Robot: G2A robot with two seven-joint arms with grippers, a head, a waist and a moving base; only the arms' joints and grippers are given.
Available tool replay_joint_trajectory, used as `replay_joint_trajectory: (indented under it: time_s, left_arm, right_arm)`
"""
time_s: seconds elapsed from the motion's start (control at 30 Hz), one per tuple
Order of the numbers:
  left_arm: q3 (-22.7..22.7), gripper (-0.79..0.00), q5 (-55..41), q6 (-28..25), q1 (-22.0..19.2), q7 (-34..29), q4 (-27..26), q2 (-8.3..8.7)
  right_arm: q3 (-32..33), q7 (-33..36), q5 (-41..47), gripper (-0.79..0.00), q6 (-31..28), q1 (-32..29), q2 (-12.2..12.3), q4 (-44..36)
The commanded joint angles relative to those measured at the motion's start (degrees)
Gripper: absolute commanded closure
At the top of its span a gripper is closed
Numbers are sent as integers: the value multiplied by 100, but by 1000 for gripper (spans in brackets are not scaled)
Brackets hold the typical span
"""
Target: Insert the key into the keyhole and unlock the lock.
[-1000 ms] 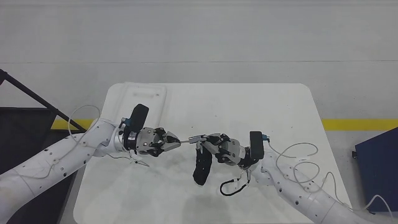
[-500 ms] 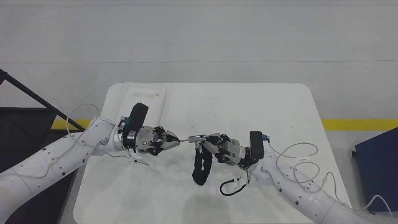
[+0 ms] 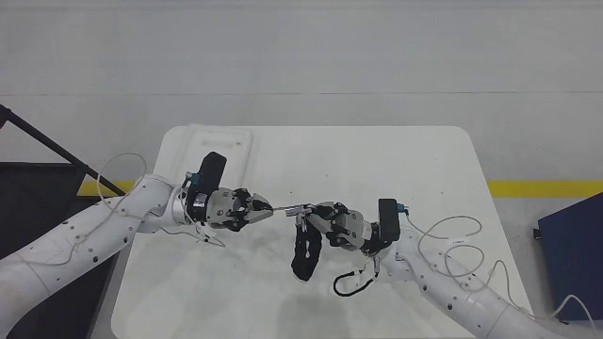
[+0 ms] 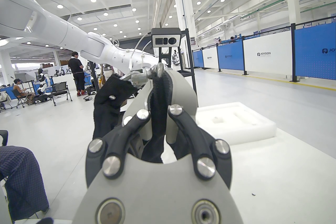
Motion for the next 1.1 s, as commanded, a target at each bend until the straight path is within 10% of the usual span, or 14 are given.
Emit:
replay_joint_trajectory:
  time_s: [0.0,1.07]
  left_arm:
    - [0,0,-44,0,-2,-56,-25,-3]
    - [0,0,-109,0,-16,-194,-190,215]
  right_arm:
    - [0,0,0,0,0,0,0,0]
    - [0,0,0,0,0,0,0,0]
